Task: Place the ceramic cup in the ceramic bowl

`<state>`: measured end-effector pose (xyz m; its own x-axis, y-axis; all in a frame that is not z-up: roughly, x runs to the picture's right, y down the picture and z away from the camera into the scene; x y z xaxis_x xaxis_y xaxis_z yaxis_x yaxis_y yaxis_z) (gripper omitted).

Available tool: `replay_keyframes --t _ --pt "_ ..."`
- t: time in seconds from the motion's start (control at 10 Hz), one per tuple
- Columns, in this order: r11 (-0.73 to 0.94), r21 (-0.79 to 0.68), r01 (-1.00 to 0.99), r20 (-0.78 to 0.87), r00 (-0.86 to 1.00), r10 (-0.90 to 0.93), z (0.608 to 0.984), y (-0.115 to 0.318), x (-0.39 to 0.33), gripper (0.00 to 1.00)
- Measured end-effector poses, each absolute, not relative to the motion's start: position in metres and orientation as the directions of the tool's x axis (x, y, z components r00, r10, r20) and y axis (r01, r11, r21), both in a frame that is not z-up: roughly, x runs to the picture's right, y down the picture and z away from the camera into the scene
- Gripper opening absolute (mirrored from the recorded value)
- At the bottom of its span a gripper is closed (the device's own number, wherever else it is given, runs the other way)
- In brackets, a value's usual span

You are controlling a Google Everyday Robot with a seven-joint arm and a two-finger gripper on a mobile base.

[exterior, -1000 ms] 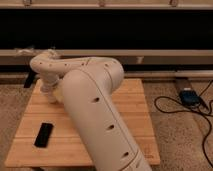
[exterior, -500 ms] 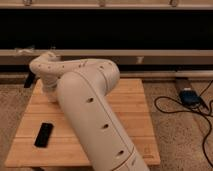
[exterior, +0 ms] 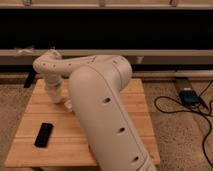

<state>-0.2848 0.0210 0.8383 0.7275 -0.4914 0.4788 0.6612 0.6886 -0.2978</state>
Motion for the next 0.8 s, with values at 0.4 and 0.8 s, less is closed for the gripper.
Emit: replay_keyframes --t 0.4,0.8 --pt "0.754 -0.231 0.615 0.48 0.746 -0.462 0.782 0.014 -0.225 0.0" --pt "0.813 -0.223 0.539 0.461 0.793 -0.399 0.745 0.027 -0.139 0.0"
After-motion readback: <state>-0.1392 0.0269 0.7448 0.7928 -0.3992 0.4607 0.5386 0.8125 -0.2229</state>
